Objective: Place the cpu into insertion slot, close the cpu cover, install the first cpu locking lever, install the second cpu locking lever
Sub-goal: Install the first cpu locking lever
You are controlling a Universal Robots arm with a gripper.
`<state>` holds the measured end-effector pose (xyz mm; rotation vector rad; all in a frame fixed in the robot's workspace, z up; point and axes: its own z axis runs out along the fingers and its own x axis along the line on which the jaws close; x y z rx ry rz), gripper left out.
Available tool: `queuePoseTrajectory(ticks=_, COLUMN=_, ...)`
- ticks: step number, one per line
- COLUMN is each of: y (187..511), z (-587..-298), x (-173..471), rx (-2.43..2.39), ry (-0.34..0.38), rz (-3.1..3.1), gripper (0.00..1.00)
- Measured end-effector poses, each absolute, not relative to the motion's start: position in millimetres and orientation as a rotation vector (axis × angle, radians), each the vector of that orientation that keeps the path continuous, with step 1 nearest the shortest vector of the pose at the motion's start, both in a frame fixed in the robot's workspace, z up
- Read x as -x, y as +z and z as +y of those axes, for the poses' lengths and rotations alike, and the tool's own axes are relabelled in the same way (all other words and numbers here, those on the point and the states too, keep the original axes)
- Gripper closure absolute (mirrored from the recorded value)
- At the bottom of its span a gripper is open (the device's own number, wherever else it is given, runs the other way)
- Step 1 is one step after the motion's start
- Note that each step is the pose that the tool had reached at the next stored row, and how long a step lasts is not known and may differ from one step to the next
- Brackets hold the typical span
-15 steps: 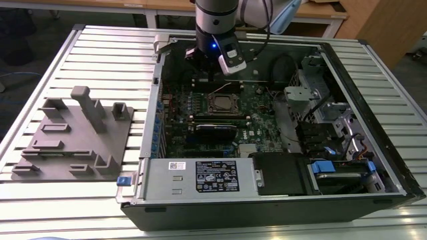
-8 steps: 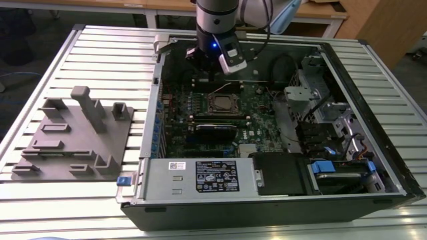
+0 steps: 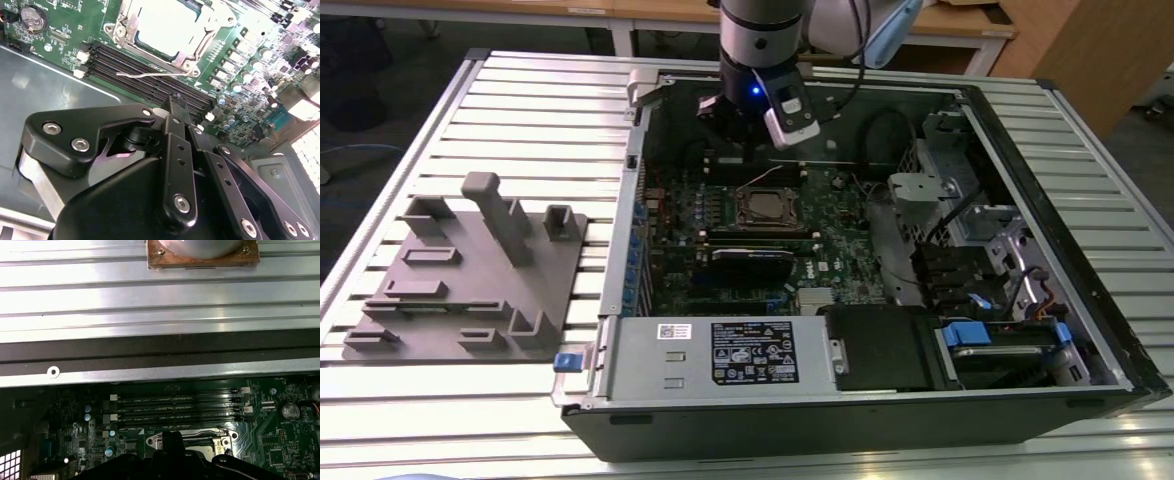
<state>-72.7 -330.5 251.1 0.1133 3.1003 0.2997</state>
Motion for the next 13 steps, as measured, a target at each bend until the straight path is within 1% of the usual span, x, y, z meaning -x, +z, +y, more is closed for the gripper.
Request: queuePoseTrajectory(ticks=13, y=250.4, z=-330.2, x=71.9, rx=-0.113, ry=0.292, rz=3.101, gripper=0.89)
